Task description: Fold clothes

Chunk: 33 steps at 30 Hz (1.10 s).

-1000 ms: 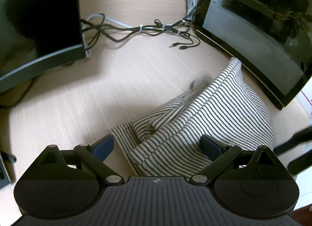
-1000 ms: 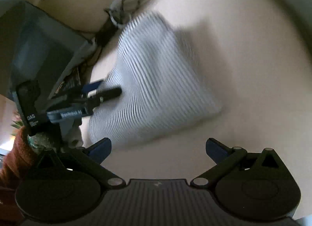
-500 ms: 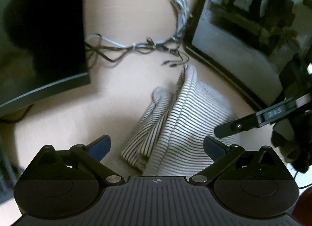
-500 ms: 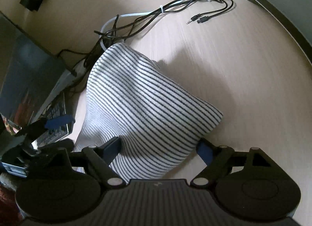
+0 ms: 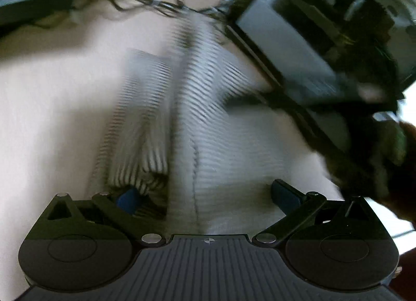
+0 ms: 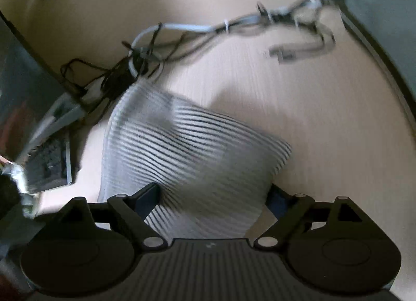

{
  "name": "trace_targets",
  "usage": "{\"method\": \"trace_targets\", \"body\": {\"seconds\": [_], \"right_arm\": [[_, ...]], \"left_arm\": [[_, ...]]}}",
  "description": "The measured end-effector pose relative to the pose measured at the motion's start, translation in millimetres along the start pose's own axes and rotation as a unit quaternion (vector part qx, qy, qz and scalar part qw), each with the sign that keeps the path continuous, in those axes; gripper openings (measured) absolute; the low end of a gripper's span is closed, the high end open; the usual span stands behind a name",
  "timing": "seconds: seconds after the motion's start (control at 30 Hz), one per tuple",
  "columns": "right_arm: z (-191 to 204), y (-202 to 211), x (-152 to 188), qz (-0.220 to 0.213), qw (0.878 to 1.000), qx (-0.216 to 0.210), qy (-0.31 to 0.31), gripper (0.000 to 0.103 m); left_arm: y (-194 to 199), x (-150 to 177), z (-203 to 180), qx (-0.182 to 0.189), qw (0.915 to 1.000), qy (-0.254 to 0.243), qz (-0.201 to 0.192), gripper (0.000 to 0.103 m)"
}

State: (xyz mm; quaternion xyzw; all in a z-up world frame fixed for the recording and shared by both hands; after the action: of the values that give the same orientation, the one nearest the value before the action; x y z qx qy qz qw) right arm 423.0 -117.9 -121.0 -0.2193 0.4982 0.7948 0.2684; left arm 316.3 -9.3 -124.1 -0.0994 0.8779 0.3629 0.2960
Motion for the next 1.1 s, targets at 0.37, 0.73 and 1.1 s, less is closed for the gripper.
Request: {"method": "trace_targets", "body": {"seconds": [0.37,0.73,1.1], "right_arm": [[19.3,53.0,-34.4,-0.146,0.985,0.007,0.094,0.103],[-12.1,36.8,35.1,-0.096,0.995,0.013,0.004,0.103],[13.8,92.7,2.1,-0.24,0.953,0.055,0.179,0.103]], "left_arm": [[30.3,-12.6,-42.7,0.015,0.9971,-0.057,-0.048,0.103],[-0.7,-34.2,43.4,-0.128,0.9847,0.075,-0.091,0.084],[-37.9,-13.0,-29.7,-0.063,0.9971,0.013,-0.041,0.088]]}}
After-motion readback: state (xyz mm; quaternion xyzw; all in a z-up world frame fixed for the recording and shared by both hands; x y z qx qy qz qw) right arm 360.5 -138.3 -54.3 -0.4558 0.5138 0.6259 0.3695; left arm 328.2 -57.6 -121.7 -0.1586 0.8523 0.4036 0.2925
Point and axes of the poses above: each gripper's, at about its wrist camera, not at the fingertips, and y roughly against the way its jaws point, z to its left, x to its underside, the point moved 10 cm from there along -y, roughly the way its jaws point, and after that the axes turned 12 degrees about -z, right-handed, at the moved point
